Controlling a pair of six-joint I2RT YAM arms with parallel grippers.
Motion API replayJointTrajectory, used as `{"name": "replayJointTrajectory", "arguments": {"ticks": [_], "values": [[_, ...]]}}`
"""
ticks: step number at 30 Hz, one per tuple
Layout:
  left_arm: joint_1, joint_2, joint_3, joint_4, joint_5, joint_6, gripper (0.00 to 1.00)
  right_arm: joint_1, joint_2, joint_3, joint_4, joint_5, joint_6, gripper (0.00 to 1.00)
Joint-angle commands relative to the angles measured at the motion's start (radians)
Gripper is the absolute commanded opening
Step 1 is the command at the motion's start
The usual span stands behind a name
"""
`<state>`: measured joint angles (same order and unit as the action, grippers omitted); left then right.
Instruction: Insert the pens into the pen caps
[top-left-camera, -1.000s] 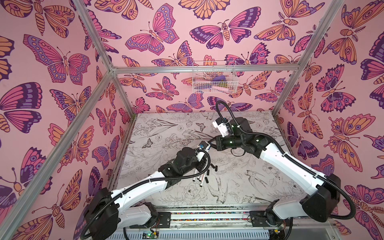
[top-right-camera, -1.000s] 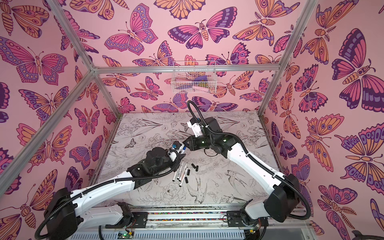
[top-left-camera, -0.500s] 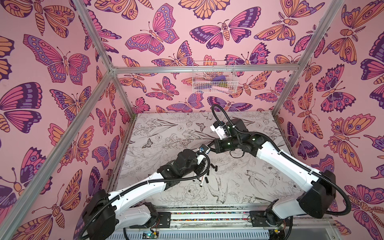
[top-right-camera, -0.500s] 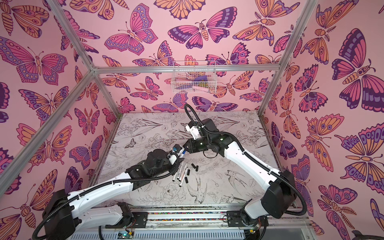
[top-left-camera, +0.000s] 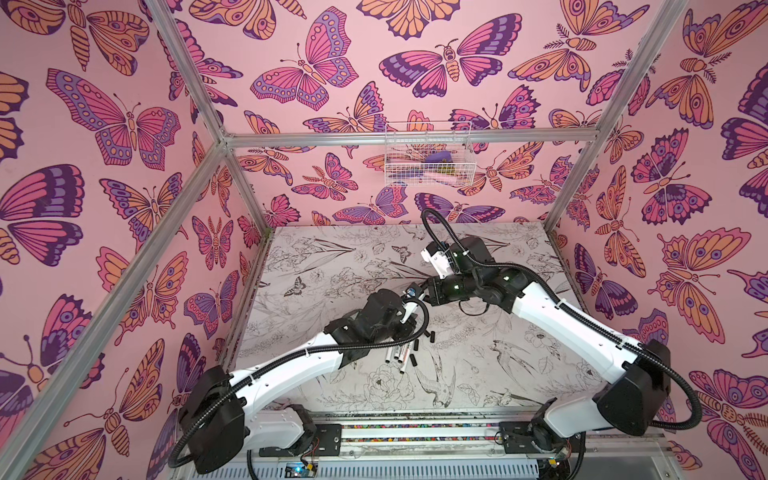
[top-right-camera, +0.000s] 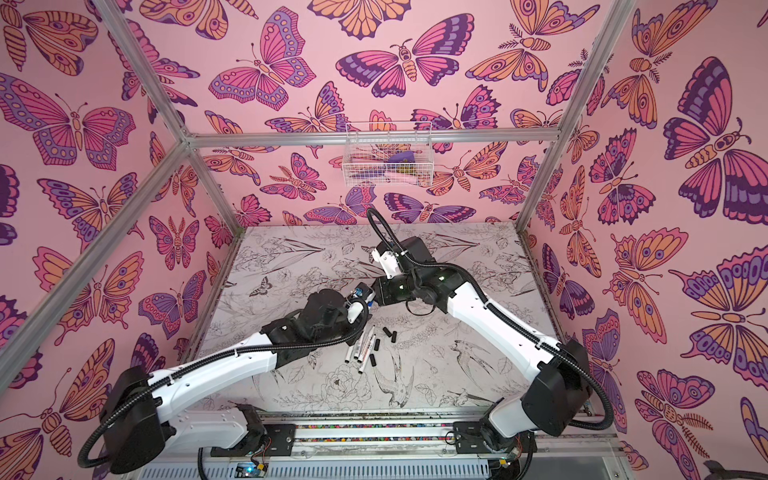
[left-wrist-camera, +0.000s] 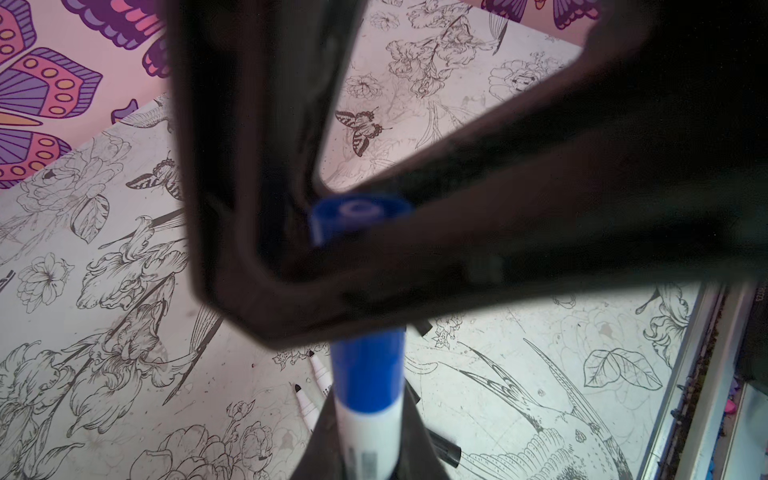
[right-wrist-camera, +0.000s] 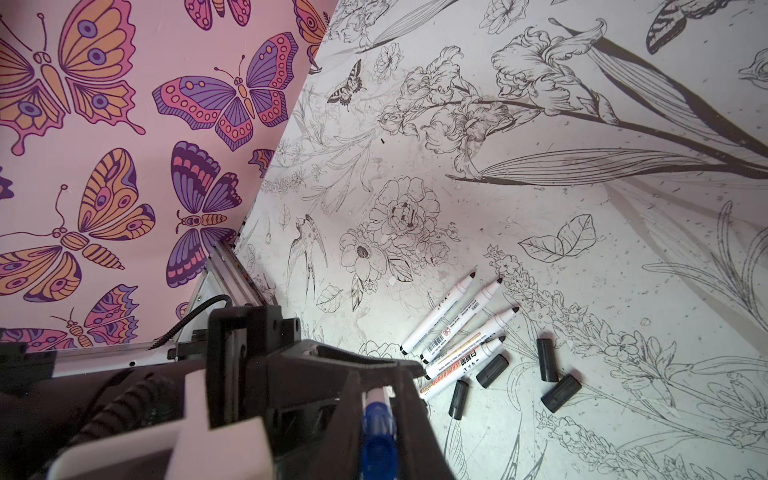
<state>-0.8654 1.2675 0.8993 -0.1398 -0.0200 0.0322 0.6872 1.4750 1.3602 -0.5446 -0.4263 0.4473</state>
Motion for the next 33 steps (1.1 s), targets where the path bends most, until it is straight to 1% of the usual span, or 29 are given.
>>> {"name": "replayJointTrajectory", "arguments": {"ticks": [1,8,13,14,15,18,22,24,29,33], "values": [[-0.084,-0.028,0.209,1.323,0.258,0.136,0.0,0.103,0.069,-0.027,-0.065,-0.171,-0.018,0.0],[-0.084,-0.011,0.271,1.359,0.262,0.181,0.0,0.1,0.067,-0.047,-0.036,-0.209,0.005,0.0],[-0.081,-0.005,0.299,1.392,0.281,0.156,0.0,0.09,0.061,-0.05,-0.019,-0.21,0.016,0.0],[-0.083,-0.006,0.302,1.395,0.29,0.15,0.0,0.085,0.062,-0.056,-0.008,-0.247,0.024,0.0],[-0.081,-0.009,0.303,1.396,0.297,0.143,0.0,0.08,0.06,-0.062,0.004,-0.251,0.031,0.0],[-0.076,-0.011,0.305,1.429,0.297,0.081,0.0,0.069,0.066,-0.079,0.022,-0.257,0.042,0.0],[-0.027,-0.011,0.299,1.464,0.296,-0.068,0.0,0.059,0.075,-0.083,0.021,-0.258,0.05,0.0],[-0.009,-0.019,0.284,1.462,0.291,-0.092,0.0,0.054,0.069,-0.092,0.037,-0.264,0.058,0.0],[0.078,-0.059,0.222,1.459,0.297,-0.248,0.0,0.018,0.033,-0.138,0.077,-0.277,0.093,0.0],[0.109,-0.095,0.15,1.421,0.332,-0.332,0.0,-0.038,-0.013,-0.173,0.121,-0.309,0.126,0.0]]}}
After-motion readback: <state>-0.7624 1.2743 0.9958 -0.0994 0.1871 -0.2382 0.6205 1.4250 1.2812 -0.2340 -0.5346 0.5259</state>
